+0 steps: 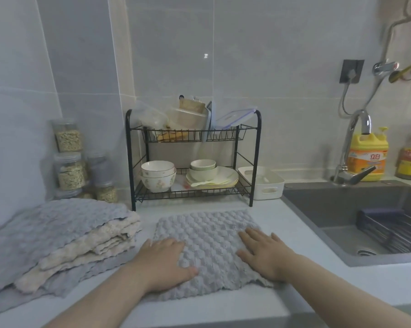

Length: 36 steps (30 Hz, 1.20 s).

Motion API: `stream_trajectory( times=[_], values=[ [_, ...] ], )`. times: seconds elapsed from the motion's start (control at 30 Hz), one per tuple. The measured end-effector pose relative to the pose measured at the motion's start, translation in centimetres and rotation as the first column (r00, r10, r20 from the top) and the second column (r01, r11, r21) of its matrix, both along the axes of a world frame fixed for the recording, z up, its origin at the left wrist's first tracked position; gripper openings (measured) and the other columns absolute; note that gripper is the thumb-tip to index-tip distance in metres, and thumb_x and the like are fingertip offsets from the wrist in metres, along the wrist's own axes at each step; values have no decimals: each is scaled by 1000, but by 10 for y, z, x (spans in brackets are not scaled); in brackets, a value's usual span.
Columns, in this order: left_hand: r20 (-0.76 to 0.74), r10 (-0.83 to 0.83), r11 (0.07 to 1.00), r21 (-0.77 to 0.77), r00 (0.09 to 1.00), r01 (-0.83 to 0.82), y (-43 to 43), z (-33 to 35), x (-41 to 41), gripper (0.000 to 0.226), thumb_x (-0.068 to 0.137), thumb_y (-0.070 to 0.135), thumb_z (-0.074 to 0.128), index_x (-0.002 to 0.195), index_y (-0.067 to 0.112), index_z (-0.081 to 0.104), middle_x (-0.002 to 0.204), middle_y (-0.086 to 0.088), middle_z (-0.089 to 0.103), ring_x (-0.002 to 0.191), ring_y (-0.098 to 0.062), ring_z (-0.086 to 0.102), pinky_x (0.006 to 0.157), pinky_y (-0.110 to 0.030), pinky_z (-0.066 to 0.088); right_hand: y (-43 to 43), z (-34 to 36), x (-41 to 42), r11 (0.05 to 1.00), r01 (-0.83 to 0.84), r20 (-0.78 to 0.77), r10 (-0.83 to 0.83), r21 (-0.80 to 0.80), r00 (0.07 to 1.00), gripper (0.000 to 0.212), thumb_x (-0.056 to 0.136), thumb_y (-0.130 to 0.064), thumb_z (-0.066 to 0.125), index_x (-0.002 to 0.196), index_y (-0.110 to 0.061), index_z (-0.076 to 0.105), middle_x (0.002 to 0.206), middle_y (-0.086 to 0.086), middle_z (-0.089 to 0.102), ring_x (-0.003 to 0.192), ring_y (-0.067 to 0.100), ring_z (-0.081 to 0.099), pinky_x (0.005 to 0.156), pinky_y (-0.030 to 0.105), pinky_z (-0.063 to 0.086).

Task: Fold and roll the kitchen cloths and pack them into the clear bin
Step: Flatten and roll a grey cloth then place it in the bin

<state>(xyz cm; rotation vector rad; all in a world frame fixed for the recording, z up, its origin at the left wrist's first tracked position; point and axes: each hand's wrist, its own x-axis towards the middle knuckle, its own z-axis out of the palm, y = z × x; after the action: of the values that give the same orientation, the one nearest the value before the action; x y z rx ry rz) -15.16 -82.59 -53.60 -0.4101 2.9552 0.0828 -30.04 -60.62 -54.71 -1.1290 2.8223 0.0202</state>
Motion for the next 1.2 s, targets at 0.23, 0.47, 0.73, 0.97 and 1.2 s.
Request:
stream_trajectory(
  times=[0.23,0.47,0.73,0.97,1.2],
  values=[
    [-199,23,994,106,980,-1,-55,19,-63,26,96,42,40,101,25,59,107,6,51,97,-13,51,86,-32,45,-10,18,-33,974,-27,-5,26,-226,1000,43,97,-51,33,123,-27,58,130,-2,54,123,20,49,103,33,36],
    [-239,103,995,29,966,-99,-101,-10,-123,27,91,12,41,66,20,45,82,-2,56,84,-24,55,71,-34,44,-60,11,-114,979,90,-69,-104,-182,992,34,93,-4,41,126,-4,52,131,15,51,120,30,49,97,33,42],
    [-280,119,989,-51,953,-139,-97,7,-131,18,79,1,50,81,19,55,95,0,49,86,-20,52,73,-35,49,-73,13,-125,932,131,-61,-160,-338,985,22,90,-10,43,83,-17,62,106,10,53,91,28,55,74,30,46],
    [-386,168,986,87,907,-146,-99,31,-103,19,84,7,48,95,22,45,91,-3,54,82,-22,53,67,-37,44,-45,46,-86,774,102,-61,-179,-624,982,19,81,-2,48,91,-12,60,91,5,59,80,26,54,59,29,40],
    [-435,83,995,93,896,-47,-69,43,-44,18,76,17,60,65,27,49,81,3,51,74,-18,51,57,-28,35,2,46,-32,765,15,-67,-76,-644,995,9,84,-9,59,85,-13,67,84,2,67,81,21,59,65,27,46]
  ],
)
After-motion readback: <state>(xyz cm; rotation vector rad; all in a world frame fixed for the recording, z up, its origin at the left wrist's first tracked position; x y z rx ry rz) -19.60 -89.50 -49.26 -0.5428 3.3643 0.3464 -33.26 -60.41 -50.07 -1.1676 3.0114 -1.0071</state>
